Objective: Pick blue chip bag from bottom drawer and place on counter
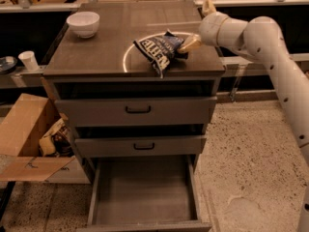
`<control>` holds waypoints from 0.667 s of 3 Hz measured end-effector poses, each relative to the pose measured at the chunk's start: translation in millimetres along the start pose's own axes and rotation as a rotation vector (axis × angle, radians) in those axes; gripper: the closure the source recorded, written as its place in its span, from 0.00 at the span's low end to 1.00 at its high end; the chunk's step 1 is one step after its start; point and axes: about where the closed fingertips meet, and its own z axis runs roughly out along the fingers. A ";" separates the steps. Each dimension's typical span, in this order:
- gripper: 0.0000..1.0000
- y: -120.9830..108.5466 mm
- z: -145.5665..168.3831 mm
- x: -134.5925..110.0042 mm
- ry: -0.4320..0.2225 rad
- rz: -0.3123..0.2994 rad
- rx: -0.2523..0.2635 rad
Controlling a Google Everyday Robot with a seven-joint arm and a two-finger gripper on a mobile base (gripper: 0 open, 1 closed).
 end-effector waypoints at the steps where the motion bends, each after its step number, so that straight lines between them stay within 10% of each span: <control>1: 0.00 -9.3 -13.3 3.0 0.028 -0.015 0.041; 2: 0.00 -14.2 -19.8 8.3 0.055 -0.026 0.056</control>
Offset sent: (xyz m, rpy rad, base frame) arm -0.0045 -0.0445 0.0091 -0.0406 -0.0317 -0.1214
